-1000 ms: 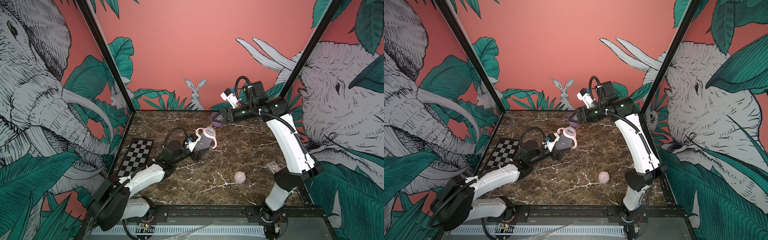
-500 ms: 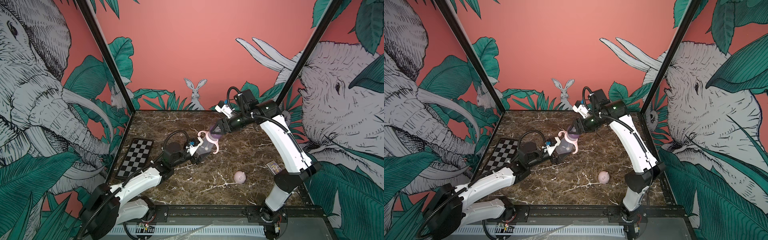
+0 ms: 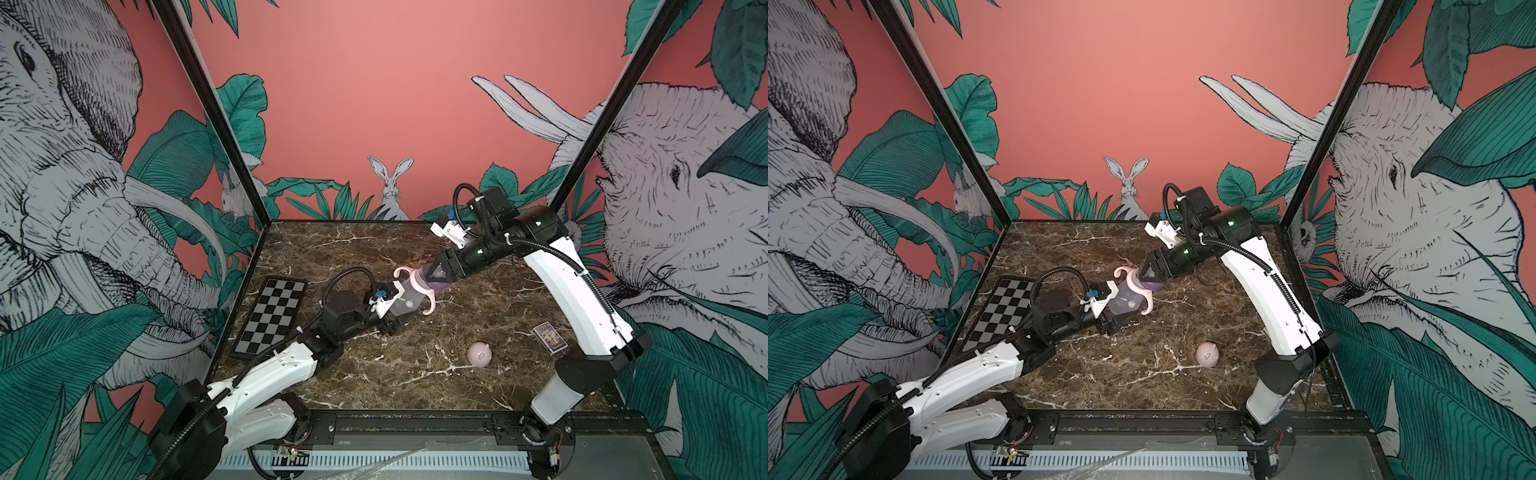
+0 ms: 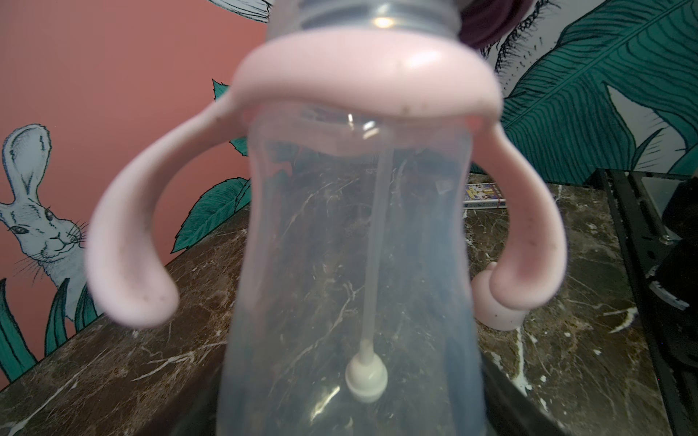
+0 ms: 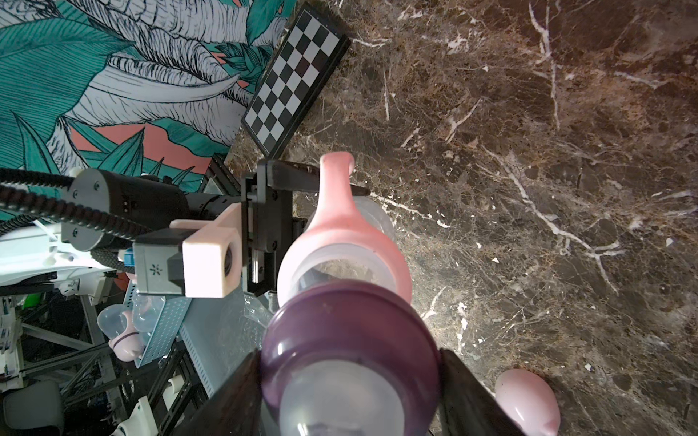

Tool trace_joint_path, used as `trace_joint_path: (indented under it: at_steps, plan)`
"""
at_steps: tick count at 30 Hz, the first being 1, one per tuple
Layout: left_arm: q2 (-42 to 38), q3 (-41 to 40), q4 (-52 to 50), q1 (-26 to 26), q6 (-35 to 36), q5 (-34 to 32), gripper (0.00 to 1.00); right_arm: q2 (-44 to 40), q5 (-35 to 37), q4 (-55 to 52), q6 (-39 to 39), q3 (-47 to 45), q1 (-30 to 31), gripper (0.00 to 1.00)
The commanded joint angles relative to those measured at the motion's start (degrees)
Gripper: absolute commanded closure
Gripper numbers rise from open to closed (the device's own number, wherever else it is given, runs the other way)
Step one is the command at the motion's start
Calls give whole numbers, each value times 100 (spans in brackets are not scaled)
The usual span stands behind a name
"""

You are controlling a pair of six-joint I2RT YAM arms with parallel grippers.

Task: Assemble the baby bottles
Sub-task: Close the nipple on the baby bottle.

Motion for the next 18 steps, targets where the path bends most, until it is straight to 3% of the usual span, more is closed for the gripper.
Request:
trace_joint_path:
  at_steps: [1, 18]
  plan:
    - [-92, -63, 41, -67, 197, -33, 45, -119, -16, -91, -67, -69, 62, 44]
    - [-223, -105, 67, -197, 232, -225, 45, -82, -51, -30, -67, -408, 186, 44]
